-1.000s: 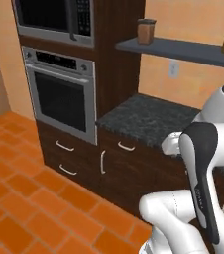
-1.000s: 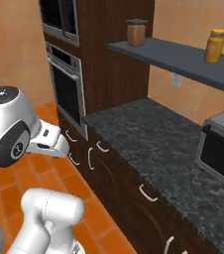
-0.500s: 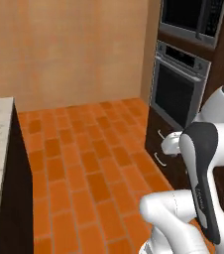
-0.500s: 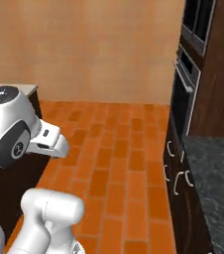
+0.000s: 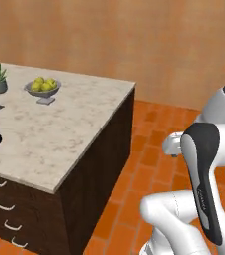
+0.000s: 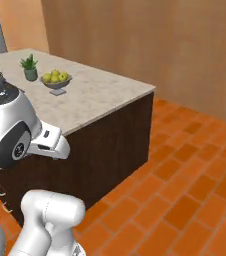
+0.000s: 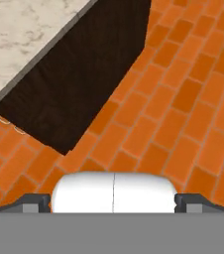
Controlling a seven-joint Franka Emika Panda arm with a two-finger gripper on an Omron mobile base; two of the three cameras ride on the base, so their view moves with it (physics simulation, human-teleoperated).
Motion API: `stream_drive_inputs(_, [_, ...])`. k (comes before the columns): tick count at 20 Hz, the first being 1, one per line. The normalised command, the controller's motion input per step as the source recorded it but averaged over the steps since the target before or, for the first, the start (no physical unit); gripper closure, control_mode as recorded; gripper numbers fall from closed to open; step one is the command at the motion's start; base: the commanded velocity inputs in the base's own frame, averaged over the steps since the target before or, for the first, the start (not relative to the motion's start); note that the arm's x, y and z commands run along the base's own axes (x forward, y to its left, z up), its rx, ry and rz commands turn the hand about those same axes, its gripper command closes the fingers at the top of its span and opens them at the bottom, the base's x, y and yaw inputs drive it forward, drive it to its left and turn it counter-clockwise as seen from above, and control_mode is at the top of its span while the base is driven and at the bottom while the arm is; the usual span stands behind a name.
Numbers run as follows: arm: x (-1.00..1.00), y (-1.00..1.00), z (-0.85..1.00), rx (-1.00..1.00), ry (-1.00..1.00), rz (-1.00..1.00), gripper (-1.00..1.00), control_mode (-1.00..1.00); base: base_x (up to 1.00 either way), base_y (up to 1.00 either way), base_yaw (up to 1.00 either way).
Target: Navigate to the toaster.
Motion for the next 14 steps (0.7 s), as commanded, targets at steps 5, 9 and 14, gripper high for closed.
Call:
stream_drive_inputs(5, [0.00, 0.00, 0.00, 0.00, 0.00, 0.00, -1.00, 1.00, -0.23, 0.02, 1.00])
stream_drive_inputs(9, [0.00, 0.00, 0.00, 0.00, 0.00, 0.00, -1.00, 1.00, -0.27, 0.11, 1.00])
stream_drive_inputs(14, [0.00, 0.00, 0.00, 0.00, 0.00, 0.00, -1.00, 1.00, -0.26, 0.30, 0.99])
